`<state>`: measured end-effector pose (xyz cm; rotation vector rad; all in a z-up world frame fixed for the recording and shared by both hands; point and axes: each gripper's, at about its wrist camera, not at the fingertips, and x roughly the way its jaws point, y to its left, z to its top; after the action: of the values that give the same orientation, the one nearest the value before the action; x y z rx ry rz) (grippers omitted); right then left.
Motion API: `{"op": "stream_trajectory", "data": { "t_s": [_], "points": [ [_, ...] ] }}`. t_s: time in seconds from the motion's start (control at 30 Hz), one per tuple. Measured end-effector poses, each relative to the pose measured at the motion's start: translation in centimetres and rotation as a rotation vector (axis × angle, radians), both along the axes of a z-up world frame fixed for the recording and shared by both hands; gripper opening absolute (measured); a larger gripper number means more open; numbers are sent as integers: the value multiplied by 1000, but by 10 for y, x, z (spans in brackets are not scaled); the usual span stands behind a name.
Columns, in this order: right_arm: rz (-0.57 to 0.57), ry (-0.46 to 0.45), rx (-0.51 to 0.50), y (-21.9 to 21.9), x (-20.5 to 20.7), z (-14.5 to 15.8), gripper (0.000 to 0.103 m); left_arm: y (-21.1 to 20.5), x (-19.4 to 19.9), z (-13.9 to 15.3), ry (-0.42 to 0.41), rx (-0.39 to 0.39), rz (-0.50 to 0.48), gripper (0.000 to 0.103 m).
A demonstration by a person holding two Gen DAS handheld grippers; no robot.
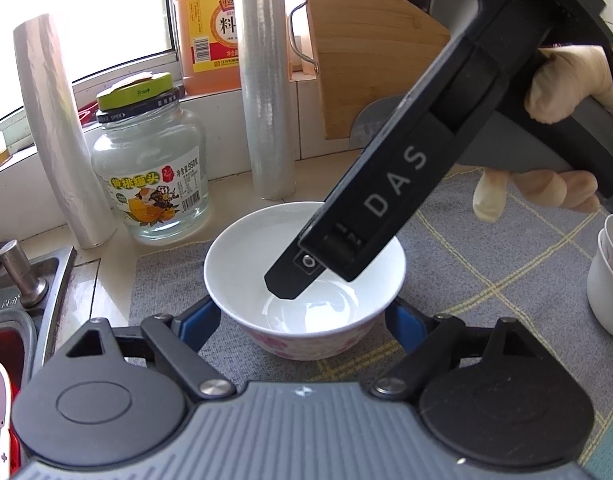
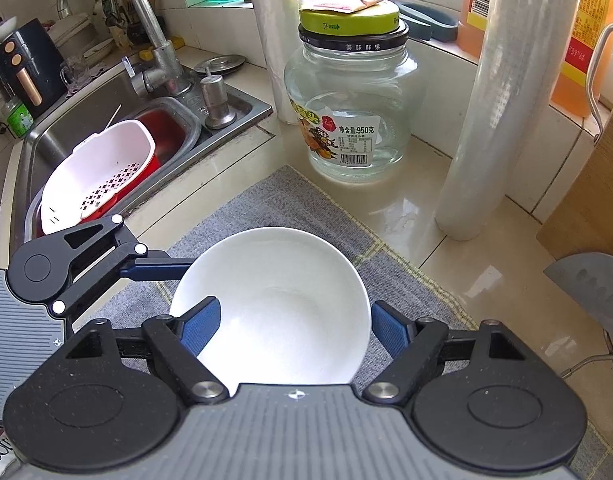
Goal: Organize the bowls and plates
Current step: 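Lift the white bowl with the right gripper and carry it toward the nested bowls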
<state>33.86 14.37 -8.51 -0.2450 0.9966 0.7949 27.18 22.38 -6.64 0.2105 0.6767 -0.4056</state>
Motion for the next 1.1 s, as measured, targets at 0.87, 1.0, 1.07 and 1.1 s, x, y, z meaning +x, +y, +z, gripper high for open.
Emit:
{"op": "stream_trajectory", "data": {
  "t_s": [0.87, 1.0, 1.07, 1.1],
  "points": [
    [-1, 0, 58, -19, -40, 29, 83, -14, -34, 32, 9, 5, -24, 90],
    [2, -15, 56, -25, -57, 36, 83, -20, -48, 42, 7, 11, -35, 90],
    [-3, -18, 58, -29, -65, 40, 83, -22, -54, 47, 7, 10, -40, 90],
    [-5, -18, 61, -31, -68, 41, 83, -24, -57, 49, 7, 13, -42, 90]
  ]
}}
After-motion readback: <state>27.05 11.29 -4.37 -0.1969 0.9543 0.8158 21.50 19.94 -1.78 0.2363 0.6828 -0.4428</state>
